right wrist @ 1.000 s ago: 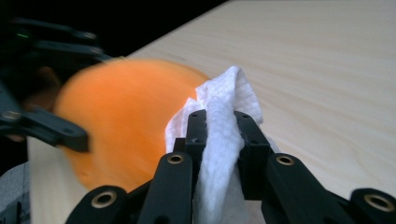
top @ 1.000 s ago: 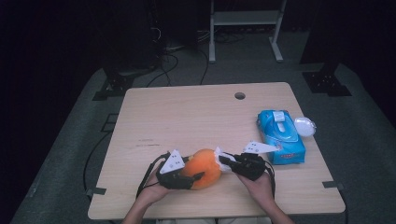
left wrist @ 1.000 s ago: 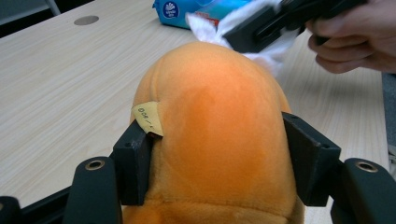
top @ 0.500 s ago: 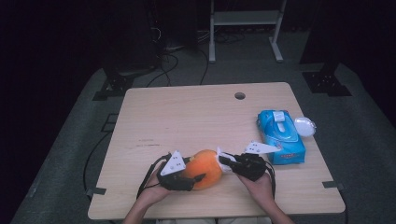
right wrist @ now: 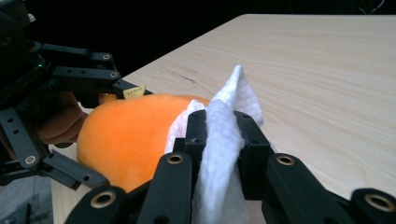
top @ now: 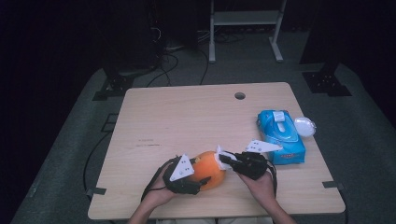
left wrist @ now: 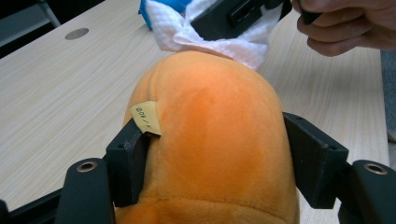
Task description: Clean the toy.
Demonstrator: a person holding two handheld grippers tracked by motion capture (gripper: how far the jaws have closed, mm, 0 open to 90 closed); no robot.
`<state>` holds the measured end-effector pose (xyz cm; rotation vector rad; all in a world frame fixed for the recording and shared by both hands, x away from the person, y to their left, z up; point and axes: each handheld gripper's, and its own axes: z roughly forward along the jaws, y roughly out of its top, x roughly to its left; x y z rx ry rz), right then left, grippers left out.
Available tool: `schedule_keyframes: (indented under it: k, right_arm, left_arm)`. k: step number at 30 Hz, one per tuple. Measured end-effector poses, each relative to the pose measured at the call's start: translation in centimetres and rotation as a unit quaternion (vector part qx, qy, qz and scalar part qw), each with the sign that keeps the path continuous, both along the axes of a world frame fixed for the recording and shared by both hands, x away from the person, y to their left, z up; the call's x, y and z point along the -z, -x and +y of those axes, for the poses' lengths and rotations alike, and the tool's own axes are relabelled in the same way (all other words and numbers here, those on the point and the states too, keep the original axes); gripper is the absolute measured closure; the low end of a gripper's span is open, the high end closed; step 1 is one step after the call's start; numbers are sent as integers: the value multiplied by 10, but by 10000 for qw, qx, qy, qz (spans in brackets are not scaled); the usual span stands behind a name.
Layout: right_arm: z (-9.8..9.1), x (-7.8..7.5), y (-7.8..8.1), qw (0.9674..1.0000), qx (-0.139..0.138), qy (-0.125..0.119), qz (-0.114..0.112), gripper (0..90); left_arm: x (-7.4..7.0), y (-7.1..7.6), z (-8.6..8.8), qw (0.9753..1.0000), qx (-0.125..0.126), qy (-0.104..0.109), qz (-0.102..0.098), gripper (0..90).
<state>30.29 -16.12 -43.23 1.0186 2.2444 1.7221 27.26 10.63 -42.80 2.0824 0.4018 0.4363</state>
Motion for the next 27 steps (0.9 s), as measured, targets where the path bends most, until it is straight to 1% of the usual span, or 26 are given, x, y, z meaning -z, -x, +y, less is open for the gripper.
schedule_keyframes:
  k: [1,2,4,5,6,8,9,10,11,12,13,15,16,18,22,23,24,25,26,27]
  right_arm:
    - [-1,0,1,10000,-2,-22,5,767]
    - [1,-2,3,10000,-48,-22,-45,766]
    - [9,-9,10,9994,-269,-54,-221,766]
    - [14,-12,13,9988,-362,3,-322,766]
    - [18,-15,15,9983,-394,89,-411,766]
    - [19,-14,13,9984,-379,157,-395,768]
    - [17,-11,11,9985,-359,195,-356,768]
    - [15,-8,10,9984,-321,301,-366,768]
    - [13,-6,9,9984,-302,332,-338,769]
    - [12,-4,8,9989,-290,264,-255,768]
    - [12,-3,8,9990,-286,240,-240,769]
    - [13,-4,10,9985,-262,374,-303,768]
    - [13,-5,10,9985,-265,371,-296,769]
    - [16,-8,14,9984,-281,339,-360,770]
    - [29,-20,25,9955,-648,272,-634,770]
    - [33,-22,26,9947,-647,373,-712,769]
    - [33,-22,26,9944,-633,432,-725,769]
    - [31,-20,23,9947,-615,437,-697,770]
    - [28,-18,21,9955,-573,427,-619,770]
    - [25,-15,18,9960,-508,450,-588,770]
  left_arm:
    - [0,0,-1,10000,0,3,0,306]
    - [0,0,-1,10000,-7,10,5,304]
    - [0,0,-1,10000,-11,13,10,301]
    - [0,0,-1,10000,-20,41,22,300]
    - [0,0,0,10000,-21,42,33,299]
    - [-1,-1,1,10000,37,48,78,285]
    - [-4,-3,4,9996,63,136,221,263]
    - [-5,-6,7,9989,66,254,376,224]
    - [-6,-9,11,9972,69,446,589,203]
    - [-5,-12,15,9952,47,622,751,191]
    - [-6,-14,17,9937,-18,728,853,183]
    - [-5,-17,20,9928,-126,692,971,161]
    - [-4,-16,19,9928,-131,678,980,167]
    - [-3,-13,15,9947,-106,579,843,230]
    - [-5,-6,3,9976,-11,370,591,261]
    - [-5,-6,3,9978,-14,333,567,261]
    - [-6,-5,3,9977,0,357,573,259]
    - [-6,-6,5,9973,28,418,603,243]
    - [-7,-8,8,9966,39,507,648,217]
    - [-7,-9,12,9951,33,672,723,192]
